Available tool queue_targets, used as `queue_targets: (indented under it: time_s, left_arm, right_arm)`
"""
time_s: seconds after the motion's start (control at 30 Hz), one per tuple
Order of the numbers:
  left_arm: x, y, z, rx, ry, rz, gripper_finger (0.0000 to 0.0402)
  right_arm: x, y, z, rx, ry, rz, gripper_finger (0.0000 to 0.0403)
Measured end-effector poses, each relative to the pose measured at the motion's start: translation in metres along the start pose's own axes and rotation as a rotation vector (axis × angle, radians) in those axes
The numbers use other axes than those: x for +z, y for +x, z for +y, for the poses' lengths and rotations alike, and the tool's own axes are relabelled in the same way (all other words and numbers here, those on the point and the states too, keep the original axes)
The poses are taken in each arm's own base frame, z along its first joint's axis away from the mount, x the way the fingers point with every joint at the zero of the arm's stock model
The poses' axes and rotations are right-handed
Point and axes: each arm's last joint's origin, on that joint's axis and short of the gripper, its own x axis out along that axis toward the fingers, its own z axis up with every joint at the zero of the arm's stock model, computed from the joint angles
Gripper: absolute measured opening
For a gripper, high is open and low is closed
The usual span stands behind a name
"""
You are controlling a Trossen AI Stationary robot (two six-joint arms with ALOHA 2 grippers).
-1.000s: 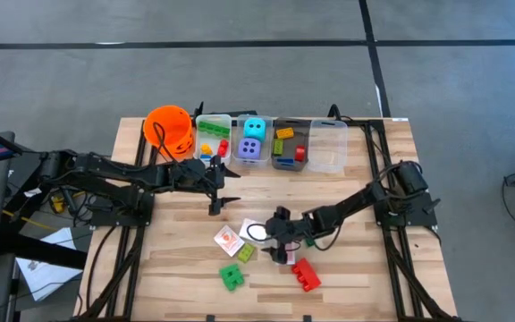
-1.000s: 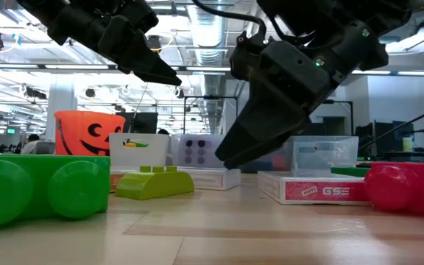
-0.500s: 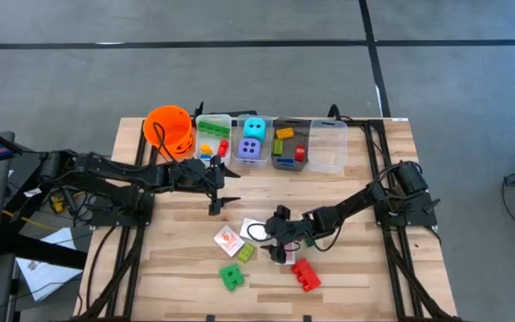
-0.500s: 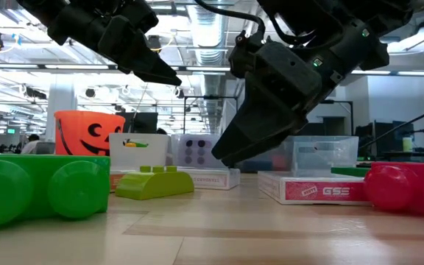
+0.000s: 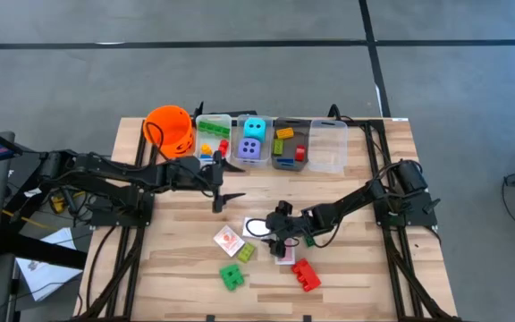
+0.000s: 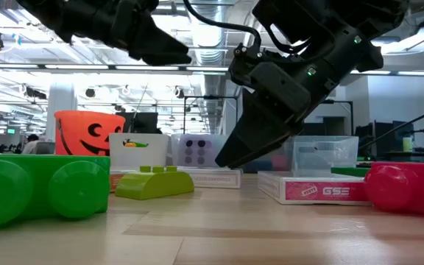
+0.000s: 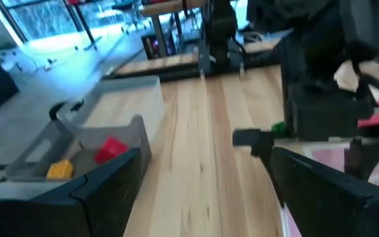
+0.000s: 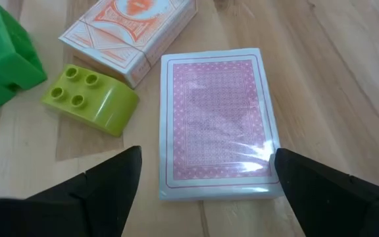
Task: Pick & Place Toys
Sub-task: Put the top red deck of cards into the right transparent bin
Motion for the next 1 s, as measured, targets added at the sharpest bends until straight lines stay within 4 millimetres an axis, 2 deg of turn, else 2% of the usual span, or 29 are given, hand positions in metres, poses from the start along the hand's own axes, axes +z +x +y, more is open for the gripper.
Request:
queue_targets:
  time_s: [0.4,0.57,1.0]
  left_arm:
    - [0.013,-0.001,0.003,0.029,-0.008,-0.138,0.0325]
    - [0.016,-0.001,0.003,0.034,-0.009,-0.161,0.0324]
    - [0.017,-0.001,0.004,0.031,-0.114,-0.174,0.0328]
  right_arm:
    - [0.001,0.001,-0.005,-0.021,-0.016,0.008,0.0342]
    - [0.001,0.002,-0.01,-0.086,-0.014,-0.004,0.0342]
    - [0.001,0.003,-0.017,-0.114,-0.039,0.017,0.0342]
